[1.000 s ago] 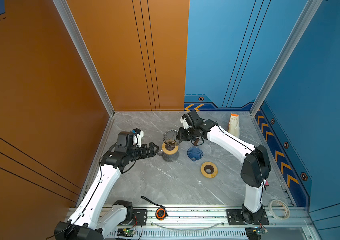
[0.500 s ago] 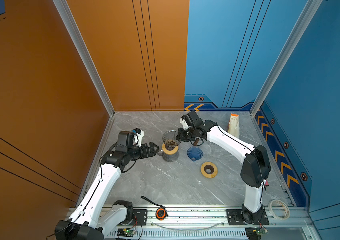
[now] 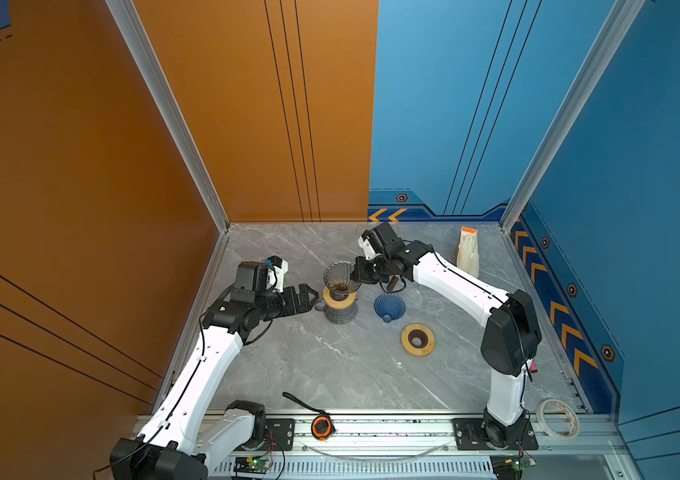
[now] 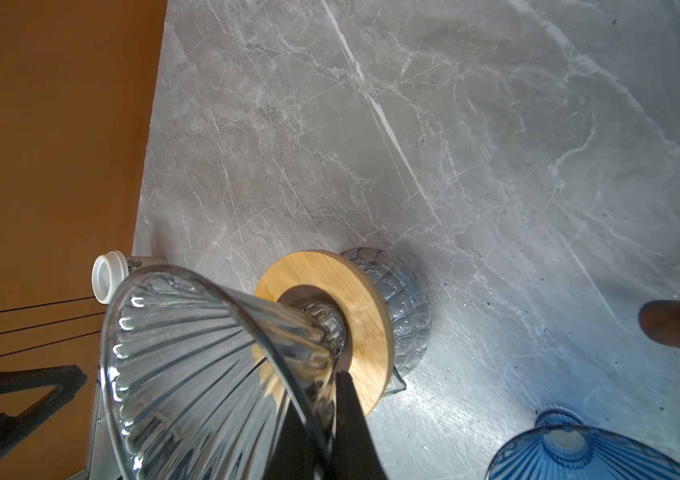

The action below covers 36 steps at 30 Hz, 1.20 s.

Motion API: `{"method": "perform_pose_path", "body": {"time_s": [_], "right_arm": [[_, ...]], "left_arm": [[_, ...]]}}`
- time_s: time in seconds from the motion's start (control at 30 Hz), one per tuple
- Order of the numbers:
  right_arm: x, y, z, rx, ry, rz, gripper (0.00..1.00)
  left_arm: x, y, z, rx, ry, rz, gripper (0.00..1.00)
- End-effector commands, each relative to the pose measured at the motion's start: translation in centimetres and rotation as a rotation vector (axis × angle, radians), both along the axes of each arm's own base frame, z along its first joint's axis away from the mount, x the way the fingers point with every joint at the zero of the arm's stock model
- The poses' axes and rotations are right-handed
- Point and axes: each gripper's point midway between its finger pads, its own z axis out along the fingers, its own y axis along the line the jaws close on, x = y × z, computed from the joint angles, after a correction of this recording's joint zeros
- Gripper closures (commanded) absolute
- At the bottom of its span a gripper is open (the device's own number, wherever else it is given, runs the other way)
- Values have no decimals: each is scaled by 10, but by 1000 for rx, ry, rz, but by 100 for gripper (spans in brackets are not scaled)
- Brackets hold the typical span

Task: Place the coffee filter in the dripper
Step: 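Lower the clear glass dripper into the bamboo stand on the carafe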

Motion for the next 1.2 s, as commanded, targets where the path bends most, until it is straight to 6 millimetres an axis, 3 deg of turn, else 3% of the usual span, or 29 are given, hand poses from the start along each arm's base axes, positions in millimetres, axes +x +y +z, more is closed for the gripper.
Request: {"method": "perform_pose_path", "body": {"time_s": [0.0,0.33,0.73,1.17], "right_arm": [[-5,4,-1,6,1,18,96],[-7,9,22,33,-52,37,96],[-6,8,-12,-13,12,24,96],[-9,3,-26,-48,30,18,95]], "left_arm": [[0,-1,8,8,-15,-16,1],[-2,1,9,17,-27,-5,1],[-3,3,7,20,-25,1,1],[-2,3,6,21,-20,1,1]]}}
